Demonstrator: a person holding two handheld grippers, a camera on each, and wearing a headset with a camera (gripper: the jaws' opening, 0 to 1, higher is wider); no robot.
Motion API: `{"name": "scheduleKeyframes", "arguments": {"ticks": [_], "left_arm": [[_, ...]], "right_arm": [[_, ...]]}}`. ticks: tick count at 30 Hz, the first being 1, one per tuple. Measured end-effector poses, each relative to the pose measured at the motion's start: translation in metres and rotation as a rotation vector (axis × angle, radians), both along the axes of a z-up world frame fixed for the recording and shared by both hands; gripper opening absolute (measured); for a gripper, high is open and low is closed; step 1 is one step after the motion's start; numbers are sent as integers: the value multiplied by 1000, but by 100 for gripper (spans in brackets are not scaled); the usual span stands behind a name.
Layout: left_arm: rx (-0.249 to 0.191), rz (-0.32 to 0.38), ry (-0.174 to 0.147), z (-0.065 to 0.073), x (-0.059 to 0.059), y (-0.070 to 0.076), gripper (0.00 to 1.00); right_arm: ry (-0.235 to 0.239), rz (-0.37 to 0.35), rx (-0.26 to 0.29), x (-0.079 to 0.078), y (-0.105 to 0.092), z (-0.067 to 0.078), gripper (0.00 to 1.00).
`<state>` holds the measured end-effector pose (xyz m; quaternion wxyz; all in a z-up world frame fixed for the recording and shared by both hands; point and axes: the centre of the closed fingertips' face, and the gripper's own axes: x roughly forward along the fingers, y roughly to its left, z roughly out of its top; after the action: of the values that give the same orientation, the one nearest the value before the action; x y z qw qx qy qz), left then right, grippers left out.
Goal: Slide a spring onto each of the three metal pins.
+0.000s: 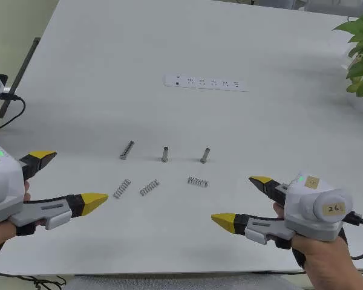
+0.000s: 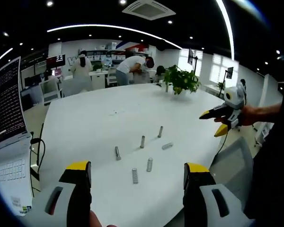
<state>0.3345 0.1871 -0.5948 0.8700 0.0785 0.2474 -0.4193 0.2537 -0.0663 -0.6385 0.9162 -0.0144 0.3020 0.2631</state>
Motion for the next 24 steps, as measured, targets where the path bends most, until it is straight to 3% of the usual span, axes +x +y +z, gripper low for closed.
{"name": "scheduleKeyframes", "arguments": {"ticks": [24], "left_arm": [[-1, -1, 0, 1, 1, -1, 77]], "right_arm": [[-1, 1, 1, 1, 0, 0, 77]]}}
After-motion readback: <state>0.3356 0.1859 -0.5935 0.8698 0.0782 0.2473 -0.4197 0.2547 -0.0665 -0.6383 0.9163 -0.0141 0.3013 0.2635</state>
